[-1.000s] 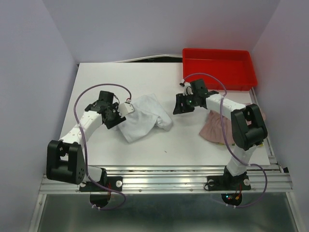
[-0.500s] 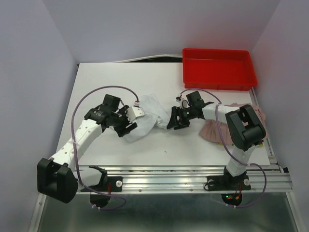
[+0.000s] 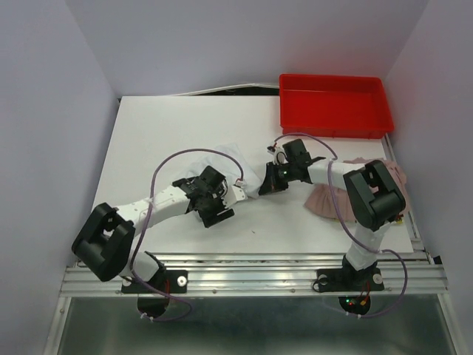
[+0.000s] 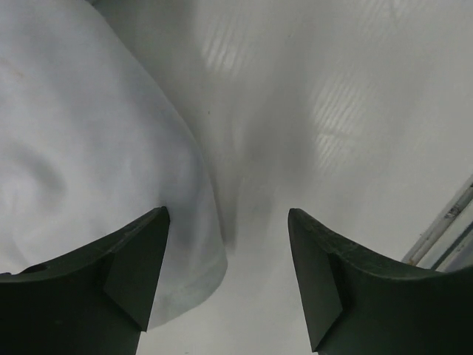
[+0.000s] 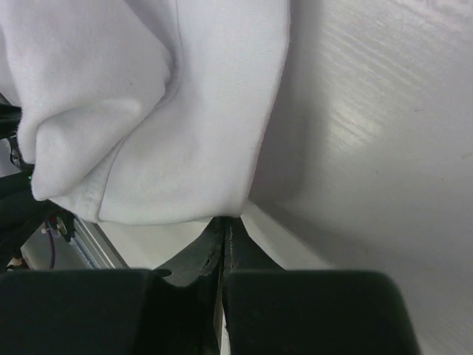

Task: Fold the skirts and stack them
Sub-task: Flatten the skirt out

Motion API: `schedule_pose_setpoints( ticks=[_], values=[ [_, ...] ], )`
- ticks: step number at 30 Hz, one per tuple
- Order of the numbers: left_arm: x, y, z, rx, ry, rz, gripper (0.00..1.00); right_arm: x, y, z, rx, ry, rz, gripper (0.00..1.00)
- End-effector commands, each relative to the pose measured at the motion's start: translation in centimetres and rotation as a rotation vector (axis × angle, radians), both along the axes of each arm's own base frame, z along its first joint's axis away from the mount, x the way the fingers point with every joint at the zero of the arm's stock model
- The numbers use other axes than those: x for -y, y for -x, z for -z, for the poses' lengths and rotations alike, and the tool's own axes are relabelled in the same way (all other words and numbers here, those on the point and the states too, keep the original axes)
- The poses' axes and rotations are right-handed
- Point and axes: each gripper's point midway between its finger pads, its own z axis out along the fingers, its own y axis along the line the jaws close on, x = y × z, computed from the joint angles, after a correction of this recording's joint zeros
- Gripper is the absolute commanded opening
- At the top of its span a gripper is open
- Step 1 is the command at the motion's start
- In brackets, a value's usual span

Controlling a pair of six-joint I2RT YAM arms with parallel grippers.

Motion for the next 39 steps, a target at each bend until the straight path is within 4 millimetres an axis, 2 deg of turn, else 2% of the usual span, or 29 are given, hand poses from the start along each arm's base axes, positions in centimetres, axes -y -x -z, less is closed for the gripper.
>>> schedule_pose_setpoints(
  ticks=[1,2,3,4,5,6,8,9,10,13,15,18,19,20,22,23,26,28,31,33,34,36,37,39],
  values=[
    [-2.0,-1.6,2.4,0.059,-0.123,-0.104,0.72,-0.1,-1.9,-4.1,0.198,-0.008,-0.014,0.01],
    [-2.3,-1.6,2.7,0.058,-0.134,-0.105,0.68,0.3,-2.2,-4.4,0.215,0.002,-0.005,0.01],
    [-2.5,-1.4,2.7,0.057,-0.139,-0.103,0.56,0.7,-2.1,-5.2,0.235,0.014,-0.005,0.01],
    [-2.5,-1.3,2.2,0.061,-0.126,-0.104,0.49,1.0,-2.0,-5.4,0.260,0.028,-0.024,0.01],
    [-2.5,-1.1,1.7,0.063,-0.115,-0.096,0.34,2.0,-2.2,-6.1,0.279,0.058,-0.005,0.01],
    [-2.6,-0.8,1.3,0.060,-0.112,-0.094,0.24,2.4,-2.5,-6.1,0.294,0.065,-0.007,0.01],
    [-3.1,-0.1,-0.4,0.075,-0.089,-0.081,0.06,4.0,-2.6,-7.2,0.351,0.113,-0.003,0.01],
    [-3.3,0.5,-1.0,0.071,-0.079,-0.059,0.00,5.0,-2.9,-7.5,0.366,0.132,0.009,0.01],
    [-3.6,1.2,-2.4,0.089,-0.059,-0.026,0.00,5.9,-2.8,-8.1,0.387,0.161,0.003,0.01],
    [-4.2,3.5,-4.1,0.046,-0.036,0.074,0.00,8.5,-3.1,-8.5,0.397,0.231,0.024,0.01],
    [-4.3,4.2,-5.0,0.044,-0.012,0.115,0.00,9.5,-3.2,-8.5,0.445,0.277,-0.017,0.01],
    [-4.5,4.9,-5.5,0.052,-0.001,0.157,0.00,8.5,-2.5,-9.3,0.445,0.221,-0.078,0.01],
    [-4.4,4.9,-5.7,0.046,-0.001,0.162,0.00,7.5,-2.0,-9.6,0.450,0.202,-0.111,0.09],
    [-4.3,5.2,-5.5,0.010,0.001,0.171,0.00,6.8,-1.8,-9.8,0.461,0.191,-0.138,0.31],
    [-4.2,4.5,-5.8,-0.024,0.027,0.141,0.00,5.5,-1.5,-10.2,0.522,0.176,-0.177,0.46],
    [-3.9,4.4,-6.1,-0.047,0.053,0.143,0.00,4.3,-0.7,-10.0,0.576,0.182,-0.238,0.55],
    [-4.8,1.9,-7.5,-0.087,0.120,0.057,0.00,3.6,0.7,-8.6,0.711,0.247,-0.326,0.56],
    [-6.2,-0.3,-8.2,-0.115,0.144,-0.005,0.00,4.2,1.1,-7.5,0.766,0.273,-0.340,0.57],
    [-7.0,-2.5,-8.5,-0.151,0.167,-0.037,0.00,3.5,1.8,-7.0,0.912,0.281,-0.406,0.63],
    [-7.3,-3.1,-8.3,-0.193,0.187,-0.059,0.00,2.8,2.2,-7.0,0.995,0.276,-0.455,0.72],
    [-7.1,-3.7,-7.8,-0.222,0.187,-0.063,0.00,1.9,1.6,-7.9,1.074,0.258,-0.453,0.74],
    [-7.2,-4.2,-7.2,-0.260,0.197,-0.068,0.00,1.1,1.8,-7.4,1.126,0.263,-0.507,0.74],
    [-7.1,-4.7,-6.5,-0.290,0.198,-0.078,0.00,-0.1,2.0,-7.7,1.163,0.243,-0.531,0.74],
    [-7.3,-5.4,-5.9,-0.317,0.211,-0.098,0.00,-1.2,2.0,-7.1,1.185,0.236,-0.575,0.72]
  ],
)
